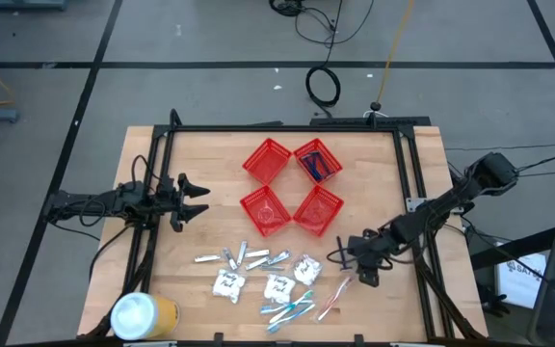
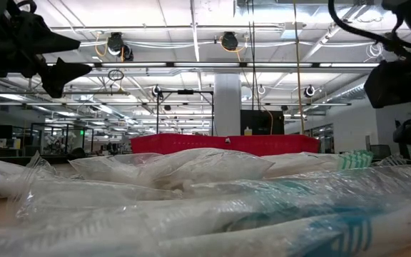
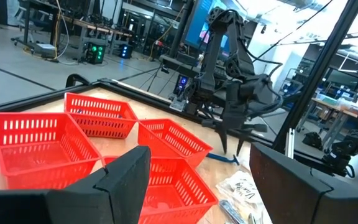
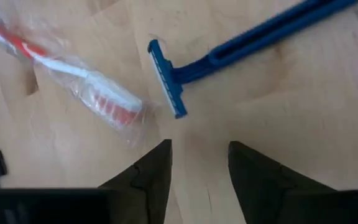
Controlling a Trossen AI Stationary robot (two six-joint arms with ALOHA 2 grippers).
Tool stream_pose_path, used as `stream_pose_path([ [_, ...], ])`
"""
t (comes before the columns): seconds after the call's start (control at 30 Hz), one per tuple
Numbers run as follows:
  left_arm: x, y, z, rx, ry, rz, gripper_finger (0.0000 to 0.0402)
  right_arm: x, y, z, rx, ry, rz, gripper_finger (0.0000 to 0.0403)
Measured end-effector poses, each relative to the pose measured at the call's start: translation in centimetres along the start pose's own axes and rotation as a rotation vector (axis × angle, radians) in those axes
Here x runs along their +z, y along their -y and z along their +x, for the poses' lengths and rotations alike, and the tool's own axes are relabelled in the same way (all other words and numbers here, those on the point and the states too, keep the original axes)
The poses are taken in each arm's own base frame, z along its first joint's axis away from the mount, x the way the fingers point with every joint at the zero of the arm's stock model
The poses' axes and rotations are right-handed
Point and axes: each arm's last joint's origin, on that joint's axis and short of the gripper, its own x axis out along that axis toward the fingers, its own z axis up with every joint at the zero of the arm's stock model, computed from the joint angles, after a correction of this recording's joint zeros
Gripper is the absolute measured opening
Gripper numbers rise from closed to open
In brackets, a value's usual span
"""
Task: Pick & Place Travel size toiletries
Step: Put the blue razor into the top right red bin
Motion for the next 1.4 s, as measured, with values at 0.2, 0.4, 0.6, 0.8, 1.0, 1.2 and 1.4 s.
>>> stream_pose_path([
  [0.2,0.0,0.0,0.0,0.000,0.000,0.000,0.0271,0.1,0.7,-0.1,-0.039,-0.035,0.047,0.0133],
  [0.4,0.0,0.0,0.0,0.000,0.000,0.000,0.0271,1.5,1.6,-0.3,0.001,-0.004,0.098,0.0130],
  [0.6,0.0,0.0,0.0,0.000,0.000,0.000,0.0271,3.2,3.0,-0.7,-0.039,0.090,0.110,0.0135],
  [0.8,0.0,0.0,0.0,0.000,0.000,0.000,0.0271,4.3,3.8,-1.0,-0.026,0.154,0.135,0.0164],
  [1.0,0.0,0.0,0.0,0.000,0.000,0.000,0.0271,5.0,3.4,0.0,0.014,0.195,0.144,0.0187],
  [1.2,0.0,0.0,0.0,0.000,0.000,0.000,0.0271,4.6,3.4,2.4,-0.047,0.123,0.133,0.0184],
  [1.4,0.0,0.0,0.0,0.000,0.000,0.000,0.0271,3.4,3.7,3.6,-0.129,0.038,0.082,0.0158],
])
